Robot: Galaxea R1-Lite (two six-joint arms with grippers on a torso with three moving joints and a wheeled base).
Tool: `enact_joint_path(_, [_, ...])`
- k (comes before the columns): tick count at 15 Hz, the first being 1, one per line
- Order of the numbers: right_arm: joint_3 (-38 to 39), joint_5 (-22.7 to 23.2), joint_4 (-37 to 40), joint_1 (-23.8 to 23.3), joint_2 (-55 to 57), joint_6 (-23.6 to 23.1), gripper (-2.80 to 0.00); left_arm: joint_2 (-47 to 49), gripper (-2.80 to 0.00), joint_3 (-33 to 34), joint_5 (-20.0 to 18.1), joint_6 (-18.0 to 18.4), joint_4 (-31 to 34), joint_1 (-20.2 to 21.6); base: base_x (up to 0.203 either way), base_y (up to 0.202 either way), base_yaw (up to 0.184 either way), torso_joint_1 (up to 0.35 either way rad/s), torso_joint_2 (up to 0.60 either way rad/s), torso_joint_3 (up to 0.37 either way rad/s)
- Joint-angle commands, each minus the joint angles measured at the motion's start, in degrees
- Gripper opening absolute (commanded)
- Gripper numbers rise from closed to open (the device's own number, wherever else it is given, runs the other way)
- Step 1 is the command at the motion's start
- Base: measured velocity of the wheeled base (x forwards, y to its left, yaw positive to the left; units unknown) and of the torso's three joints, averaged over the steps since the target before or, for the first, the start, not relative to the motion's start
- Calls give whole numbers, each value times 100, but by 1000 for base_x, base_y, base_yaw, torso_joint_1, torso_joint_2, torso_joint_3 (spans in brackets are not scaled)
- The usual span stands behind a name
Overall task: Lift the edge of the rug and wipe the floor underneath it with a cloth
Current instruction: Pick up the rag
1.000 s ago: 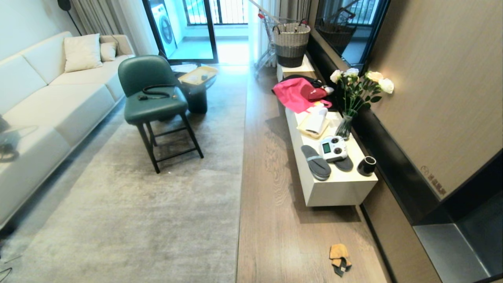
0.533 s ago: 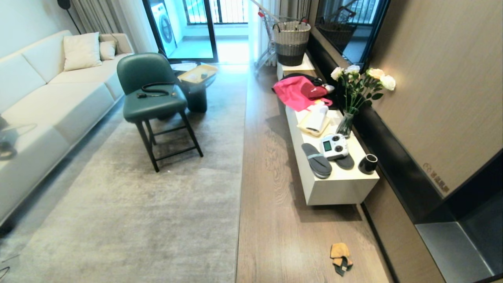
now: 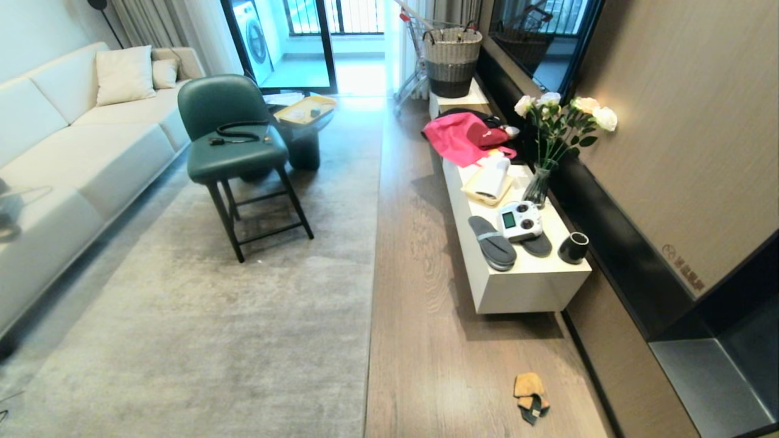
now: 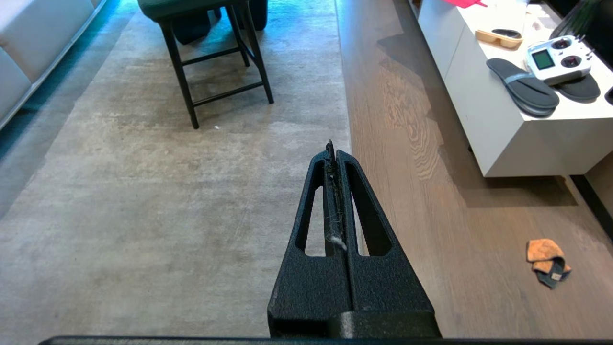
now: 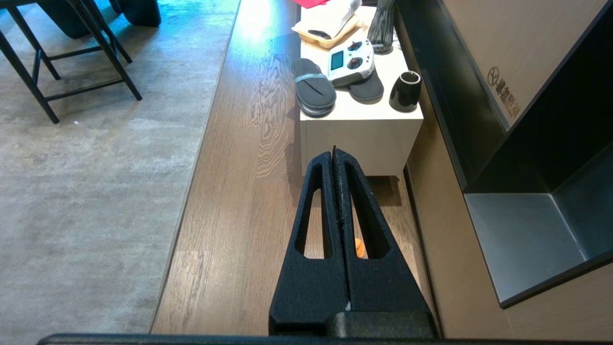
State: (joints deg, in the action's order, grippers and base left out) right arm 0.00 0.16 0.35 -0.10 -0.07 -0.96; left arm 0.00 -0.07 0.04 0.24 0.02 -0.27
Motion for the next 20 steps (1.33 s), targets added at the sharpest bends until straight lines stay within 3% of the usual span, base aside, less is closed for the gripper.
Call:
enact_joint_path(1, [0, 2, 0, 1, 7, -1, -280, 0, -280, 7, 4, 2, -2, 0, 0, 0, 0, -140, 329, 193])
enact_joint_path(11, [0, 2, 0, 1, 7, 8, -280, 0, -280, 3, 3, 2, -2, 0, 0, 0, 0, -137, 347, 209])
enact_joint_path(20, [0, 2, 0, 1, 7, 8, -280, 0, -280, 7, 1, 2, -2, 0, 0, 0, 0, -180, 523, 343])
